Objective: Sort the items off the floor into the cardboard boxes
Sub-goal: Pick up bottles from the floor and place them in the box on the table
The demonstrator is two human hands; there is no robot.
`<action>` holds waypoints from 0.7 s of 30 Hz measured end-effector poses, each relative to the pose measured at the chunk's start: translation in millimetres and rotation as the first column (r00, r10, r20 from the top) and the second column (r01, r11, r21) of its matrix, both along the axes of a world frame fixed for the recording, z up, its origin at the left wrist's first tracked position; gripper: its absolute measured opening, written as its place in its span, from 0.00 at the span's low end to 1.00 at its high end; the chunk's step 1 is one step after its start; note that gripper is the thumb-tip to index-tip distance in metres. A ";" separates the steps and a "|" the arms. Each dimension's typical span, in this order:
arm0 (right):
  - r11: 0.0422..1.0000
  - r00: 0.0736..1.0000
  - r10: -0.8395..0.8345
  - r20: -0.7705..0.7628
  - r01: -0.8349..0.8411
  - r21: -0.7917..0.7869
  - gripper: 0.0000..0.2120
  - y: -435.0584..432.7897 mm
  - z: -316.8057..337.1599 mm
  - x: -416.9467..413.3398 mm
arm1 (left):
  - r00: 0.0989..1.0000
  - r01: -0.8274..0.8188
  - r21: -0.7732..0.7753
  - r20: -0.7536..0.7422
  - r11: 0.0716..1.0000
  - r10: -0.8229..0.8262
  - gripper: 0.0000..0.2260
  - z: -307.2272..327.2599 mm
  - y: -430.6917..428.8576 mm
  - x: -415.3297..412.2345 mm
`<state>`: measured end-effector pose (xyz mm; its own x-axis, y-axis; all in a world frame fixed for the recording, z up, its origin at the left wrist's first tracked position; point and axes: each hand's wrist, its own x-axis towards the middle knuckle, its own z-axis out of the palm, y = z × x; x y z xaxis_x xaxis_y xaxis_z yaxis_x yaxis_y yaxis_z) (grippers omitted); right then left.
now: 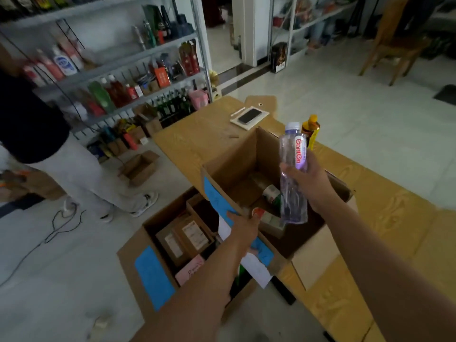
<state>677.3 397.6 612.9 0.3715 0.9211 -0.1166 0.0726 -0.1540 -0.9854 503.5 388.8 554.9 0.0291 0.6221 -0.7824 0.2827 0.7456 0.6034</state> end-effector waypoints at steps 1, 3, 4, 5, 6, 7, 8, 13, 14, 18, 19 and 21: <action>0.999 0.999 0.026 0.040 -0.024 -0.035 0.34 7.9 -9.8 1.2 | 1.000 -0.006 -0.007 -0.007 1.000 0.006 0.38 -1.7 2.3 1.6; 0.990 0.989 0.097 0.111 -0.085 -0.112 0.37 18.4 -29.4 -1.9 | 1.000 -0.010 -0.032 -0.007 0.999 0.010 0.36 -0.2 3.0 4.5; 0.982 0.980 0.140 0.144 -0.119 -0.146 0.38 21.6 -39.5 -5.1 | 1.000 -0.007 -0.029 -0.011 1.000 0.007 0.38 0.0 2.9 6.1; 0.972 0.968 0.181 0.171 -0.150 -0.180 0.39 24.4 -50.2 -8.0 | 1.000 -0.004 -0.022 -0.010 1.000 0.003 0.39 -0.7 2.6 7.9; 0.961 0.955 0.220 0.199 -0.178 -0.211 0.40 26.9 -60.5 -10.5 | 1.000 -0.005 -0.014 -0.004 1.000 0.005 0.40 -1.3 3.0 9.4; 0.951 0.938 0.255 0.234 -0.200 -0.238 0.41 29.7 -69.8 -13.2 | 1.000 -0.013 -0.014 0.000 1.000 0.013 0.40 -2.1 2.9 9.8; 0.943 0.919 0.281 0.276 -0.210 -0.259 0.42 33.5 -77.5 -15.0 | 1.000 -0.029 -0.016 -0.001 0.999 0.029 0.40 -1.9 3.7 9.9; 0.861 0.718 0.435 0.544 -0.155 -0.484 0.43 55.3 -112.3 -19.3 | 0.998 -0.053 -0.021 0.019 0.998 0.053 0.41 -3.0 2.5 5.5; 0.830 0.717 0.464 0.520 -0.148 -0.537 0.39 57.5 -119.5 -18.9 | 0.999 -0.036 -0.018 0.020 0.999 0.037 0.41 -2.9 1.4 5.3; 0.661 0.641 0.657 0.397 -0.235 -0.713 0.22 50.2 -132.8 -24.9 | 1.000 -0.020 -0.019 -0.023 1.000 0.020 0.40 -2.7 2.6 7.2; 0.622 0.580 0.707 0.404 -0.239 -0.746 0.20 49.8 -133.4 -26.7 | 0.999 -0.029 -0.019 -0.038 0.999 0.028 0.40 -3.1 2.5 7.7; 0.610 0.525 0.739 0.422 -0.255 -0.750 0.19 49.5 -131.3 -29.4 | 0.998 -0.040 -0.022 -0.056 0.999 0.039 0.39 -3.4 2.3 6.8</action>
